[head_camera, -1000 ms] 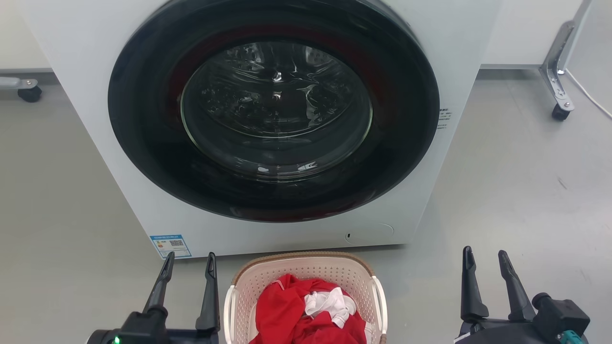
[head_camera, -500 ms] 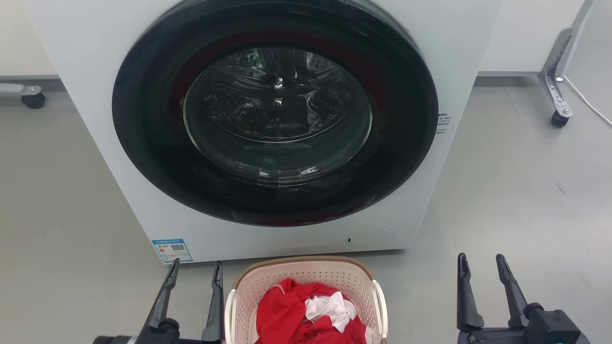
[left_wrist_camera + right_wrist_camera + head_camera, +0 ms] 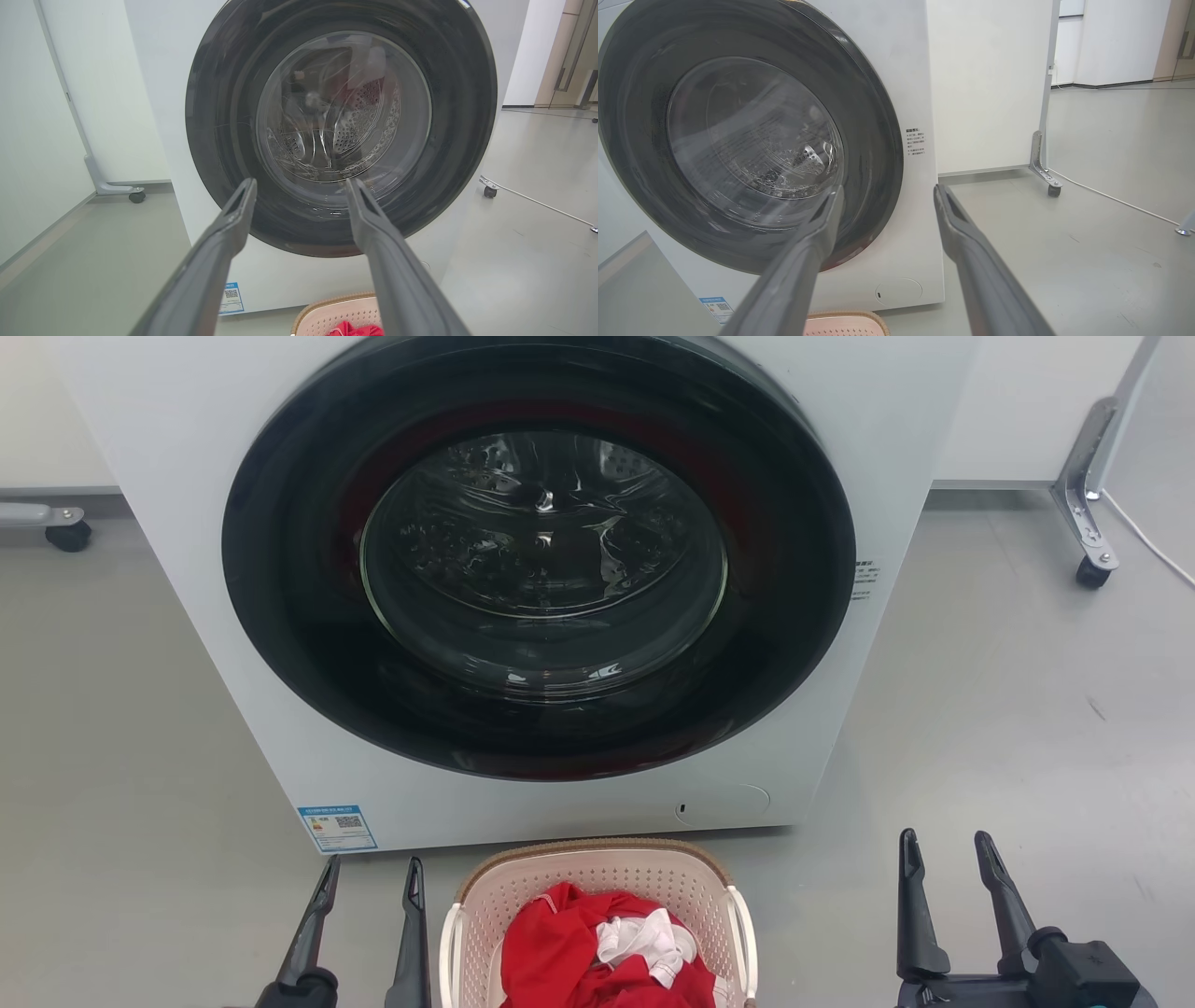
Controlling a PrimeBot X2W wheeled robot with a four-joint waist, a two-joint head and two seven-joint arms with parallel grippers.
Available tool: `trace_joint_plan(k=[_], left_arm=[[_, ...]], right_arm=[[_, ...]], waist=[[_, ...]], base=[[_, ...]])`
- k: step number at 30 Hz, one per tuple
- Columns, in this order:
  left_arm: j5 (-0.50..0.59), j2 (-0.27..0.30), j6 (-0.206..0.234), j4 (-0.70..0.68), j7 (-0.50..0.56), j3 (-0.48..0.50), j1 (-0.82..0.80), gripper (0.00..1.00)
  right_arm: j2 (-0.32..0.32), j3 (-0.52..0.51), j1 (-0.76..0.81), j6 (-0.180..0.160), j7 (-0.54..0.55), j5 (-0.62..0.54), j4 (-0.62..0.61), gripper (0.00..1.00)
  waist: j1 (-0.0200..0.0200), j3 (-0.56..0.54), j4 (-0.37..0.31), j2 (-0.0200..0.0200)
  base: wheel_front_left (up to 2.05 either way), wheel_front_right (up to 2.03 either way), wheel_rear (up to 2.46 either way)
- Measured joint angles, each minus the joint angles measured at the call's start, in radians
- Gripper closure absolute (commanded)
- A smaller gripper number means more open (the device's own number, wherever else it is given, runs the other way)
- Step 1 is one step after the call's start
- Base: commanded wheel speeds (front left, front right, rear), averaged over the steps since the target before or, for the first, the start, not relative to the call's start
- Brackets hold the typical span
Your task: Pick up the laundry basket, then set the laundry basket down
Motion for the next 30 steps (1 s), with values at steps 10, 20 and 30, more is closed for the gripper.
trace_joint_plan(k=[10, 20, 30], left_arm=[[0.000, -0.002, -0.001, 0.000, 0.000, 0.002, 0.000, 0.00], [0.001, -0.007, -0.001, -0.001, 0.000, 0.005, 0.000, 0.00], [0.001, -0.008, -0.001, -0.007, 0.000, 0.007, 0.000, 0.00]], right_arm=[[0.000, -0.004, 0.007, 0.001, 0.000, 0.000, -0.005, 0.00], [0.000, -0.006, 0.007, 0.001, 0.000, 0.000, -0.009, 0.00], [0.000, -0.012, 0.013, 0.002, 0.000, 0.000, -0.028, 0.00]], waist=[[0.0000, 0.002, 0.001, 0.0000], [0.0000, 0.006, 0.002, 0.0000], [0.0000, 0.020, 0.000, 0.0000]], base=[[0.00, 0.00, 0.00], [0.00, 0.00, 0.00], [0.00, 0.00, 0.00]])
